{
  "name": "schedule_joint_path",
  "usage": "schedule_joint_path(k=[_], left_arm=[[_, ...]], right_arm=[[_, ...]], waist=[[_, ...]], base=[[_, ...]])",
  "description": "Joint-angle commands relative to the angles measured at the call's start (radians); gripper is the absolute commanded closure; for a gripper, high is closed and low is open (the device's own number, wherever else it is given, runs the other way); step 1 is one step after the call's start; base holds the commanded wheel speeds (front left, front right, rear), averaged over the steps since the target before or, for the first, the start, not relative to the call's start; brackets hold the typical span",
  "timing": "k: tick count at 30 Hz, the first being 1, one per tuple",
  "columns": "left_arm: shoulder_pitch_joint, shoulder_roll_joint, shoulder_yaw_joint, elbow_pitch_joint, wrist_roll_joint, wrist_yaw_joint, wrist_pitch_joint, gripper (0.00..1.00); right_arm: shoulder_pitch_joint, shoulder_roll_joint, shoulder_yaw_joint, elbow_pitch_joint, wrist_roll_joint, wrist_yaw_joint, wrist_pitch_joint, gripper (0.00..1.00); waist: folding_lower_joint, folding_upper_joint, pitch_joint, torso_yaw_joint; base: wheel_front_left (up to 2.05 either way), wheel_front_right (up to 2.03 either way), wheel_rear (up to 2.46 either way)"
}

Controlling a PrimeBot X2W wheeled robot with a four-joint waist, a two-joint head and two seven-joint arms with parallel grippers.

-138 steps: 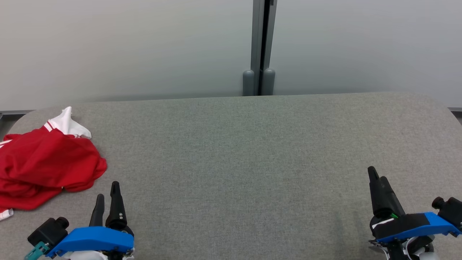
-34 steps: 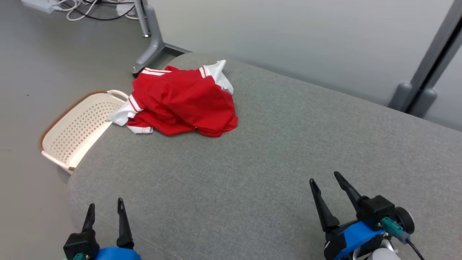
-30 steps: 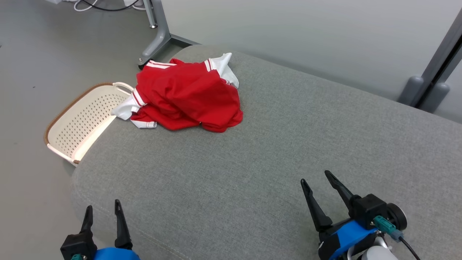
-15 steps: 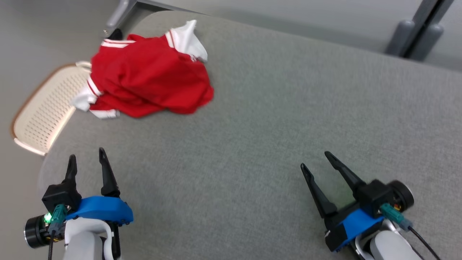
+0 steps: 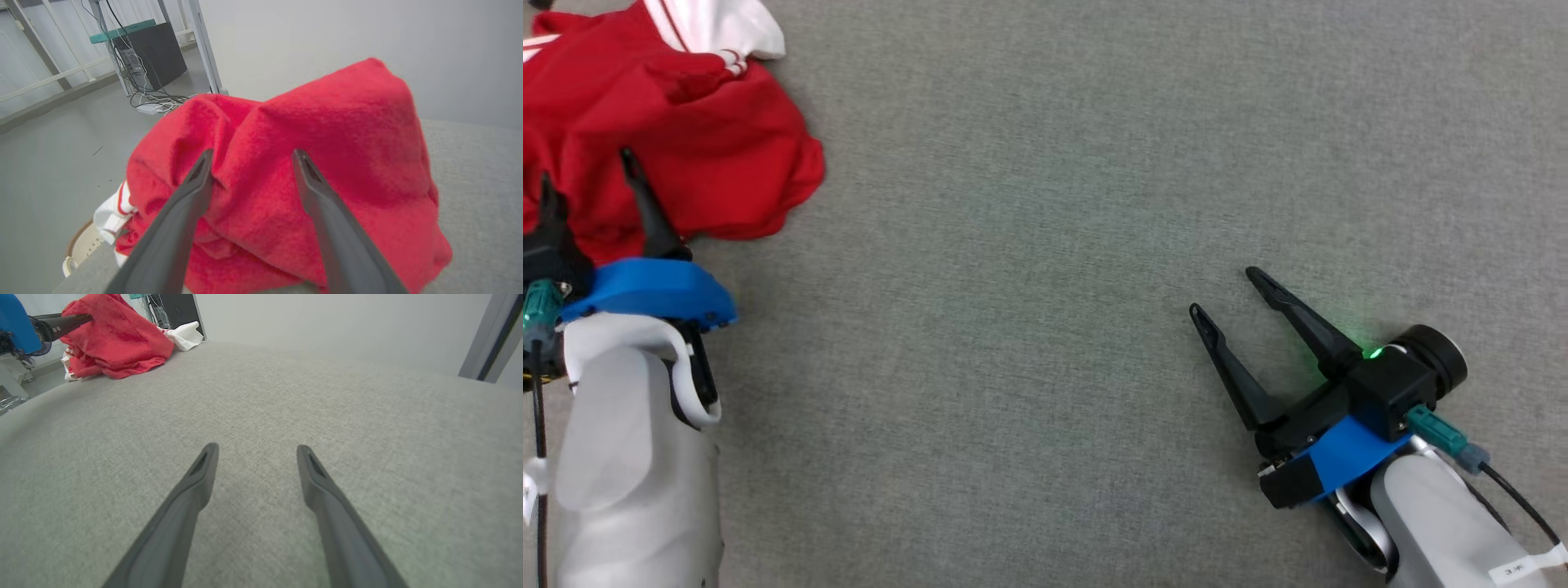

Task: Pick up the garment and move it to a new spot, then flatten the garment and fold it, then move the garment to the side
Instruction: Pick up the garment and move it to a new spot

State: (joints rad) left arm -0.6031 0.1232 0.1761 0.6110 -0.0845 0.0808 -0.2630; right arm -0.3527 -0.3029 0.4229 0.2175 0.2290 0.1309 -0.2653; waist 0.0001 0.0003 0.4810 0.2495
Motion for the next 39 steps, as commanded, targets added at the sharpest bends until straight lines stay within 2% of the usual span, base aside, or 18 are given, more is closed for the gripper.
schedule_joint_path(k=[1,6,7,9,14,19,25,34,39], left_arm=[[-0.043,0.011,0.005,0.033,0.009,0.013,-0.003,0.0],[-0.109,0.032,0.016,0.13,0.005,0.025,-0.003,0.0],[-0.122,0.035,0.016,0.154,0.002,0.023,-0.003,0.37],[-0.142,0.046,0.022,0.188,-0.007,0.02,-0.003,1.0],[-0.168,0.058,0.021,0.217,-0.018,-0.005,-0.003,1.0],[-0.166,0.046,-0.011,0.115,-0.001,-0.05,-0.003,1.0],[-0.17,0.012,-0.072,-0.031,0.018,-0.125,-0.003,1.0],[-0.144,-0.054,-0.232,-0.146,0.015,-0.189,-0.003,1.0],[-0.126,-0.072,-0.338,-0.164,-0.058,-0.201,-0.003,1.0]], right_arm=[[-0.006,-0.018,-0.003,0.015,0.008,0.0,0.002,0.0],[-0.01,-0.012,-0.022,0.031,0.026,0.0,0.003,0.0],[-0.01,-0.009,-0.025,0.033,0.03,0.0,0.003,0.0],[-0.011,-0.002,-0.028,0.037,0.033,0.0,0.003,0.0],[-0.006,0.015,-0.043,0.044,0.042,0.0,0.003,0.0],[0.015,0.041,-0.073,0.052,0.04,0.0,0.001,0.0],[0.052,0.091,-0.112,0.071,0.035,0.0,0.001,0.0],[0.093,0.162,-0.138,0.098,0.036,0.0,0.001,0.0],[0.109,0.186,-0.141,0.108,0.032,0.0,0.001,0.0]], waist=[[-0.0001,-0.0003,0.011,-0.019],[-0.0001,-0.0003,0.024,-0.054],[-0.0001,-0.0003,0.024,-0.058],[-0.0001,-0.0003,0.023,-0.065],[-0.0001,-0.0003,0.005,-0.074],[-0.0001,-0.0003,-0.048,-0.078],[-0.0001,-0.0003,-0.149,-0.112],[-0.0001,-0.0003,-0.268,-0.26],[-0.0001,-0.0003,-0.302,-0.354]], base=[[0.0,0.0,0.0],[0.0,0.0,0.0],[0.0,0.0,0.0],[0.0,0.0,0.0],[0.0,0.0,0.0],[0.0,0.0,0.0],[0.0,0.0,0.0],[0.0,0.0,0.0],[0.0,0.0,0.0]])
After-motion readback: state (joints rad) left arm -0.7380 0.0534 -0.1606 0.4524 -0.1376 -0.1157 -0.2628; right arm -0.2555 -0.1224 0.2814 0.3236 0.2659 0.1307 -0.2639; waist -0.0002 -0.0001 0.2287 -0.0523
